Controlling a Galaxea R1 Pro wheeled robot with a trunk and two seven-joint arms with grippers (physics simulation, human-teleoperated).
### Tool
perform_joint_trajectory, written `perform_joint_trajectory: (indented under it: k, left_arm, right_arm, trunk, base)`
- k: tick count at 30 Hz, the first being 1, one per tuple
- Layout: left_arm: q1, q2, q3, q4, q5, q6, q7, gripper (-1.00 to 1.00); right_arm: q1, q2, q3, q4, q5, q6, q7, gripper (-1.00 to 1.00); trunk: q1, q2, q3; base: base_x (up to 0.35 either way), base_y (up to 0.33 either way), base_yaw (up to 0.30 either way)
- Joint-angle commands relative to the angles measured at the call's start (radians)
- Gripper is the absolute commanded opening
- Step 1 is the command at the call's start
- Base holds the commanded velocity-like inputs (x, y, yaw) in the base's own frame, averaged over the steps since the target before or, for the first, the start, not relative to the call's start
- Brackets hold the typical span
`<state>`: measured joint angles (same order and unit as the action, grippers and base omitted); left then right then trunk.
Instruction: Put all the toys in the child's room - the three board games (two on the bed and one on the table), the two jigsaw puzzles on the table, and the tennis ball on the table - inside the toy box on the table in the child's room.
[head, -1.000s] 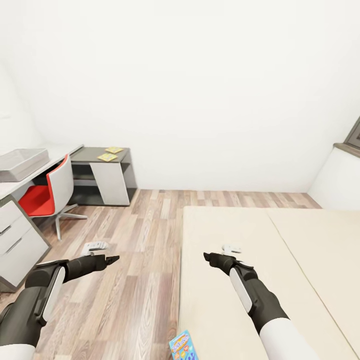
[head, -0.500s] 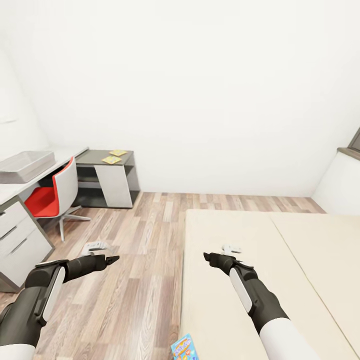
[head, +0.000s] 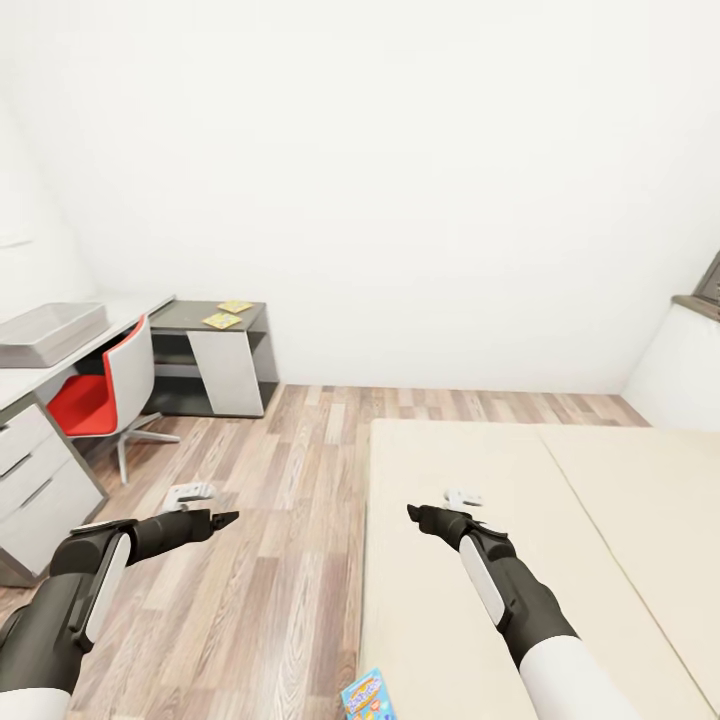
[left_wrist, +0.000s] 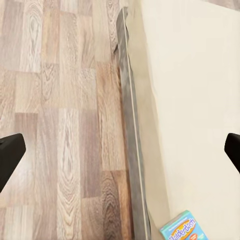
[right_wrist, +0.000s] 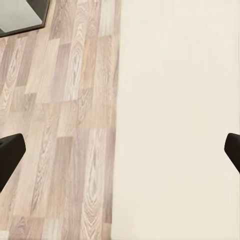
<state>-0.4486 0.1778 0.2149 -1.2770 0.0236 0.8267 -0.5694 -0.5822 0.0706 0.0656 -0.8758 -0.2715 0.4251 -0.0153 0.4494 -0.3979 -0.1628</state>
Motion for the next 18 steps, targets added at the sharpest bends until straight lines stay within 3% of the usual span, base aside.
perform_joint_trajectory:
  k: [1,7,18]
  left_arm:
    - [-0.001,0.000,0.001,-0.001,0.002,0.008,-0.003,1.00]
    - [-0.001,0.000,0.001,-0.001,0.002,0.008,-0.004,1.00]
    - [-0.001,0.000,0.001,-0.001,0.002,0.008,-0.004,1.00]
  right_arm:
    - [-0.001,0.000,0.000,-0.001,-0.005,0.005,-0.002,1.00]
    - [-0.001,0.000,0.000,-0.001,-0.006,0.005,-0.002,1.00]
    - [-0.001,0.000,0.000,-0.002,-0.006,0.005,-0.002,1.00]
  trunk:
    - [0.001,-0.002,-0.002]
    - [0.001,-0.002,-0.002]
    - [0.001,-0.002,-0.002]
  base:
    - [0.000,0.000,-0.134]
    - [0.000,0.000,-0.136]
    - [0.000,0.000,-0.018]
